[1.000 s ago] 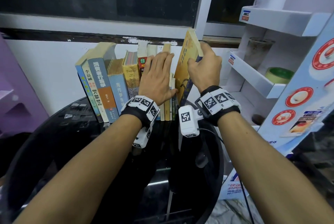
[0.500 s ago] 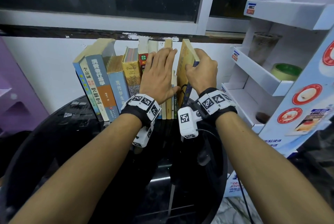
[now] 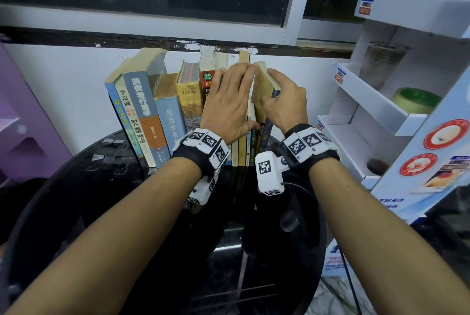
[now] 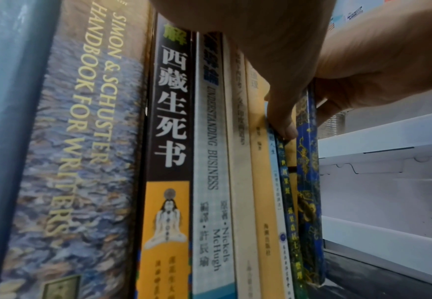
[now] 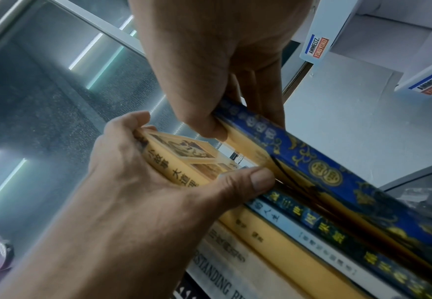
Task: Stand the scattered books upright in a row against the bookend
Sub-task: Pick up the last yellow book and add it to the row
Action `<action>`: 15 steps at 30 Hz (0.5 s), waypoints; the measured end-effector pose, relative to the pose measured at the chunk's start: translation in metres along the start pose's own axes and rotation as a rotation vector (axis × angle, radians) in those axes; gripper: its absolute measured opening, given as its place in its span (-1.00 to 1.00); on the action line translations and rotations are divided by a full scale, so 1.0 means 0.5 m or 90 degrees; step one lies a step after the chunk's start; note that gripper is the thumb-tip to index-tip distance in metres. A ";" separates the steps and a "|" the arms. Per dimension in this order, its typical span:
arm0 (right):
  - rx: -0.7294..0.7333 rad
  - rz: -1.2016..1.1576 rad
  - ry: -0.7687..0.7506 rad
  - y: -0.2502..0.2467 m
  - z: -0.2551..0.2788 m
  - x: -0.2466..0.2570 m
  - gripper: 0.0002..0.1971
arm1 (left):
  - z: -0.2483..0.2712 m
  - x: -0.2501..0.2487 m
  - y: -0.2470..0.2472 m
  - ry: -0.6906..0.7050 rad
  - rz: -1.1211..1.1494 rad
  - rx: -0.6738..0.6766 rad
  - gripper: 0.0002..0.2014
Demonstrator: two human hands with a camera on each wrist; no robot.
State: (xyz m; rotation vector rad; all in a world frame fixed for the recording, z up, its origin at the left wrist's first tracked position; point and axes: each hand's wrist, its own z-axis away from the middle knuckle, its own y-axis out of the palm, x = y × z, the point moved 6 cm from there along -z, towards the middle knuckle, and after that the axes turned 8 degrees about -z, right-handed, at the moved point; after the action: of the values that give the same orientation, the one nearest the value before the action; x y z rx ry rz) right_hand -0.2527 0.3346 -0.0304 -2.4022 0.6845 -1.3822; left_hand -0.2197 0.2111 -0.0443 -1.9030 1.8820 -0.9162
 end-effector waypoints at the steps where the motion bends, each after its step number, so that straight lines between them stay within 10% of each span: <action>1: 0.004 0.000 0.002 0.001 -0.001 -0.001 -0.48 | -0.001 0.000 0.001 0.002 0.000 0.002 0.23; 15: 0.012 0.016 0.040 0.043 -0.028 -0.044 -0.50 | -0.007 -0.009 0.007 0.006 0.005 -0.011 0.19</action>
State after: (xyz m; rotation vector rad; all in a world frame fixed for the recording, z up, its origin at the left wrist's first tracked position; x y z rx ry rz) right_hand -0.2797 0.3278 -0.0496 -2.3362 0.7129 -1.4528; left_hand -0.2242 0.2158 -0.0449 -1.9035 1.9067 -0.9104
